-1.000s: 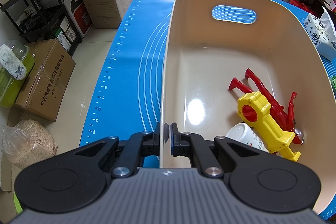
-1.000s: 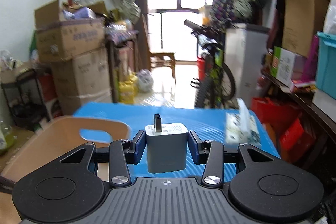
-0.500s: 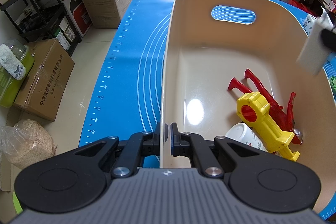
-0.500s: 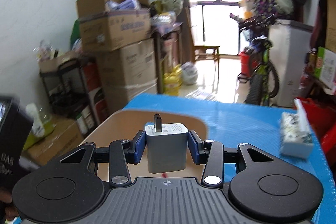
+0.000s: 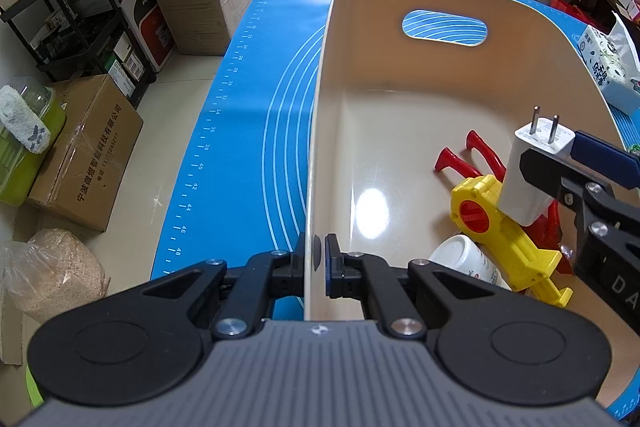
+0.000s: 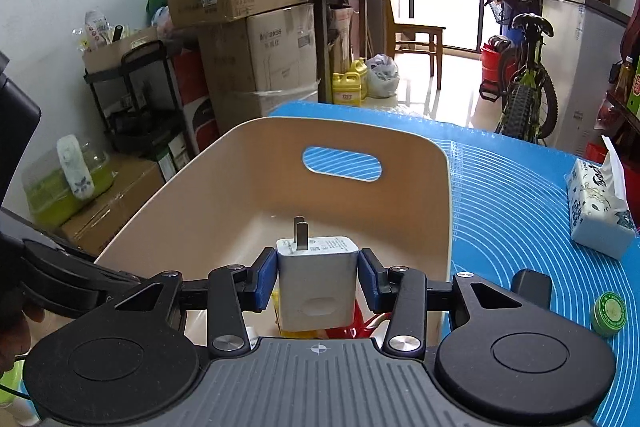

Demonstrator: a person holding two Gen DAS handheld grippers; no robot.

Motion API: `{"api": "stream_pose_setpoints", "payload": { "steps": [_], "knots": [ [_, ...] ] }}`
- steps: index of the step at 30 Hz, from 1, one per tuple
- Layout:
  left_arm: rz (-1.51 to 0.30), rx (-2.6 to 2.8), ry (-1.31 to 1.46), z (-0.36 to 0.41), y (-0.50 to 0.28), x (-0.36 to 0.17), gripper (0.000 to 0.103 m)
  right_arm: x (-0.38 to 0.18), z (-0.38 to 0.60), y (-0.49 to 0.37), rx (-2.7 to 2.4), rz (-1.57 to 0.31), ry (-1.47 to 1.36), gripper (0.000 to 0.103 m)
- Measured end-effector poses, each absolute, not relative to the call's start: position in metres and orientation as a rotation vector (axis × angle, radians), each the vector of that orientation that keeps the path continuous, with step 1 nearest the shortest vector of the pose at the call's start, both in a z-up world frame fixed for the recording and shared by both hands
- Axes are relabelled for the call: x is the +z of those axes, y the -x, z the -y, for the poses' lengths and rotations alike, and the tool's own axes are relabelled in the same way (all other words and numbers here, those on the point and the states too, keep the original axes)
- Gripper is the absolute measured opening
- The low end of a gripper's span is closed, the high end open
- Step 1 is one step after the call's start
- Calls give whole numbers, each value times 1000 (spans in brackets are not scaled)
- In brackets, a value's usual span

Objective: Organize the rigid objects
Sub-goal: 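Lift the charger plug with the right tool and carry it over the bin, then open the right tool to drop the charger plug into the bin, then move the right tool to the green ointment tin and grasp it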

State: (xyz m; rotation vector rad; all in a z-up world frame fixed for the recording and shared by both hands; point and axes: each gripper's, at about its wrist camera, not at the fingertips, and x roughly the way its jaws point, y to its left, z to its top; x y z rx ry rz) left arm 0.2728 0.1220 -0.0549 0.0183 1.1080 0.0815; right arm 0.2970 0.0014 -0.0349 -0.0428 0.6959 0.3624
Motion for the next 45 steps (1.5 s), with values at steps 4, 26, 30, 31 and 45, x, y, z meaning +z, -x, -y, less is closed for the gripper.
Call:
{"api": "stream_pose_setpoints", "payload": {
  "steps": [4, 26, 30, 31, 45],
  "knots": [
    [-1108, 83, -21, -121, -274, -55, 7, -32, -5, -302, 365, -707, 52, 50],
    [-1108, 77, -18, -123, -272, -54, 8, -11, 74, -299, 223, -588, -20, 71],
    [-1109, 78, -19, -123, -272, -54, 8, -14, 105, -306, 131, -597, 9, 71],
    [-1110, 79, -19, -123, -272, -54, 8, -16, 115, -308, 107, -601, 11, 72],
    [-1114, 85, -31, -123, -271, -53, 8, -82, 190, -337, -134, -688, 84, 72]
  ]
}}
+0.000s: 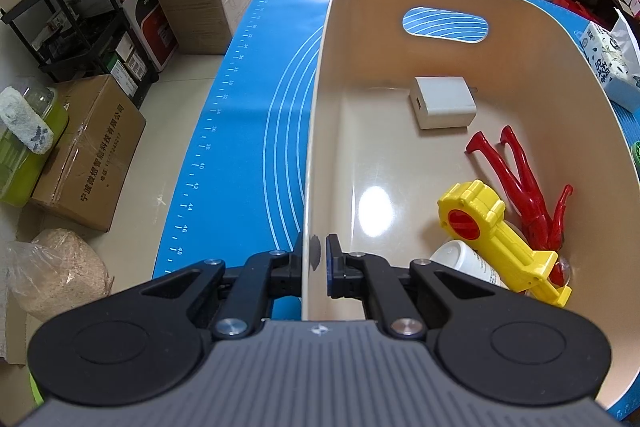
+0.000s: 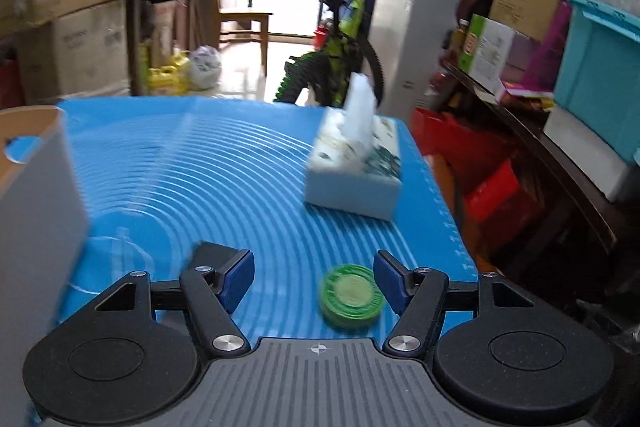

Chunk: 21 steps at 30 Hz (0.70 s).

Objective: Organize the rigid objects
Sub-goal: 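Move the right tool to the green ointment tin and grasp it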

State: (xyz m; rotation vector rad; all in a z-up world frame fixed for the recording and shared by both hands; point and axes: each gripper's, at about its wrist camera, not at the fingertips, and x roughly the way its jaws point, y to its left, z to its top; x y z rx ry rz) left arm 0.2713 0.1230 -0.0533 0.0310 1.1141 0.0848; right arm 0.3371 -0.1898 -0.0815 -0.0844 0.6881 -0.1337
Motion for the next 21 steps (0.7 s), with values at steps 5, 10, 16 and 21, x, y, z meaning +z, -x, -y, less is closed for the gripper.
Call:
{"api": "stream_pose_setpoints", "payload": {
  "steps": [5, 10, 16, 21],
  "knots": [
    [-1113, 92, -44, -122, -271, -53, 8, -104, 209, -351, -151, -723, 65, 72],
    [-1115, 93, -47, -122, -271, -53, 8, -119, 219, -361, -180, -773, 89, 72],
    [-1116, 94, -48, -122, -271, -52, 8, -131, 224, -367, -213, -780, 54, 70],
    [-1116, 94, -47, -122, -271, -53, 8, -130, 226, -366, -175, -781, 15, 54]
  ]
}}
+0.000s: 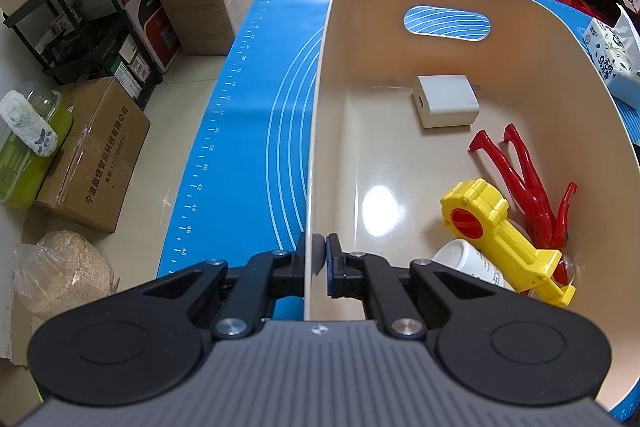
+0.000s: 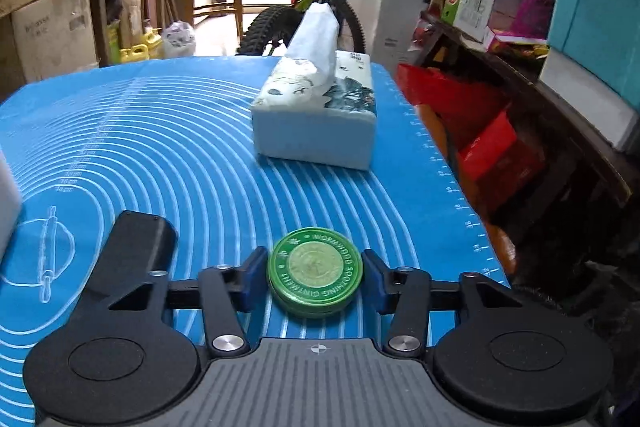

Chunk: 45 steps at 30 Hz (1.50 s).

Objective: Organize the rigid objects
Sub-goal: 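Move the right tool to the green ointment tin and grasp it, then lift the green tin with the right tool and carry it over the bin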

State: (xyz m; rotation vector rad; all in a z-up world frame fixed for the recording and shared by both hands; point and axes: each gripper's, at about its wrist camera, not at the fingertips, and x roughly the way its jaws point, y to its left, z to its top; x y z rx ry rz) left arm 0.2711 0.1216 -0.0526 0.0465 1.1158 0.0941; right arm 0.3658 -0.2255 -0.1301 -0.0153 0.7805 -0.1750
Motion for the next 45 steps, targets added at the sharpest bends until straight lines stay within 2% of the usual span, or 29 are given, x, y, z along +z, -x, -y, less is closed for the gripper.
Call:
{"api": "stream_pose_setpoints", "payload": {
  "steps": [9, 21, 35, 45],
  "knots": [
    [-1116, 96, -49, -122, -271, -52, 8, -122, 211, -358, -176, -749, 104, 54],
    [-1116, 94, -45, -122, -270, -52, 8, -61, 168, -347, -41, -608, 64, 54],
    [-1116, 94, -42, -122, -271, -52, 8, -6, 69, -319, 249, -499, 62, 54],
    [-1115, 92, -40, -122, -271, -52, 8, -17, -5, -295, 426, -564, 132, 54]
  ]
}}
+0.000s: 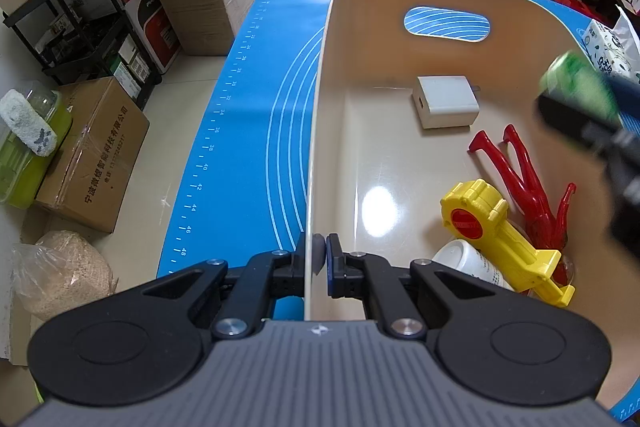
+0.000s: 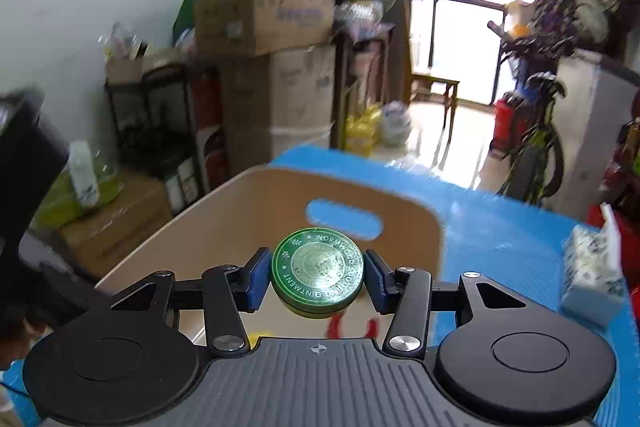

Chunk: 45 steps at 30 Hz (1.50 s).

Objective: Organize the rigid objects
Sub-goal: 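Lift the green tin with the right tool and carry it over the bin, then open the right tool to drop the green tin into the bin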

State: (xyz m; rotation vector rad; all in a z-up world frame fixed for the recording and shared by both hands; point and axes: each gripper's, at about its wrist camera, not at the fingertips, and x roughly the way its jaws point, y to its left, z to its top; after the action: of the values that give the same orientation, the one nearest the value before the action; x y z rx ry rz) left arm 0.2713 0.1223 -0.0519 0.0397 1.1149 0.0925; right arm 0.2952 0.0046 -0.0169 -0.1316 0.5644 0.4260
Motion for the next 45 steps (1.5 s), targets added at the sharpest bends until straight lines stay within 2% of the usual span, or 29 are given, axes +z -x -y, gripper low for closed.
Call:
{"api": "stream_pose_setpoints", "payload": {
  "steps": [7, 17, 19, 27, 30, 38, 40, 45],
  "knots": [
    [-1114, 91, -39, -123, -271, -51, 8, -41, -21, -299, 441, -711, 180, 54],
    [-1110, 90, -43, -123, -273, -52, 8, -49, -24, -312, 427, -864, 200, 55],
    [-1108, 89, -43, -123, -272, -52, 8, -50, -24, -315, 422, -886, 193, 60],
    [-1110, 92, -48, -122, -273, -53, 8, -42, -16, -303, 440, -836, 138, 65],
    [-1112, 94, -48, -122, -273, -53, 8, -31, -3, -297, 404, -785, 94, 73],
    [-1109, 88, -37, -123, -271, -52, 8, -3, 42, -285, 288, -654, 4, 74],
    [-1110, 89, -36, -123, -271, -52, 8, -2, 53, -285, 242, -637, -8, 79],
    [-1110, 86, -32, -124, -270, -52, 8, -14, 84, -281, 108, -608, -48, 80]
  ]
}}
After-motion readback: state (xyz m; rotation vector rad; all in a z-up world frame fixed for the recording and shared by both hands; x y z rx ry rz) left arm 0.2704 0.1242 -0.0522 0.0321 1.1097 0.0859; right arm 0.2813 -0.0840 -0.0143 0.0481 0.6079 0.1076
